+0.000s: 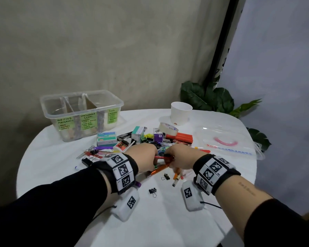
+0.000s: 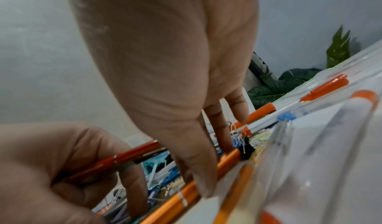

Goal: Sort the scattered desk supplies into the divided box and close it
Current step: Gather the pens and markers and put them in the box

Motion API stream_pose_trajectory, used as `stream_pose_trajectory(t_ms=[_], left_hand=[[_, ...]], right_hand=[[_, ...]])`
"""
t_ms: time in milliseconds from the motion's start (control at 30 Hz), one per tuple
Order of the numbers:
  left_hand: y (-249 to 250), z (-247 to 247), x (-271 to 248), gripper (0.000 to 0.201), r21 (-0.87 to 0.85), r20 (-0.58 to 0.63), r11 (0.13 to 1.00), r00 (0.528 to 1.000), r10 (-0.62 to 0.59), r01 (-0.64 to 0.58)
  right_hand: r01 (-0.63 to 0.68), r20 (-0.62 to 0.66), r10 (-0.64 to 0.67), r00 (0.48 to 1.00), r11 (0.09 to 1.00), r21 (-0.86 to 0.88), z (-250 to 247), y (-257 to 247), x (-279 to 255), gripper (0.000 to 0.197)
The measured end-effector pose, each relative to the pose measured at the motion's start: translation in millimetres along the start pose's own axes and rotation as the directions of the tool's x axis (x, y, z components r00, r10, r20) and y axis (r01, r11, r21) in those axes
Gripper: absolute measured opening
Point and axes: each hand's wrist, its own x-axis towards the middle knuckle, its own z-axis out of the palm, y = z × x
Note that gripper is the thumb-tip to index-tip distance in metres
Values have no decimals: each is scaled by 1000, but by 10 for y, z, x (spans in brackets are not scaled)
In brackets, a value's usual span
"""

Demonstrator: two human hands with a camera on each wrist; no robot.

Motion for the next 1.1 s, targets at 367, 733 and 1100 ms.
stream_pose_trajectory(t_ms=[367, 733, 1100], left_hand=[[35, -103, 38, 20, 91, -92, 995, 995, 49, -41], [281, -348, 28, 22, -862, -118, 490, 991, 64, -135], [538, -24, 321, 34, -261, 44, 964, 998, 55, -41]], right_hand=[[-5, -270, 43, 962, 990, 140, -284, 299, -269, 5], [291, -402, 162, 901, 462, 838, -482, 66, -461, 11], [-267, -40, 284, 958, 935, 233, -87, 760, -430, 23]])
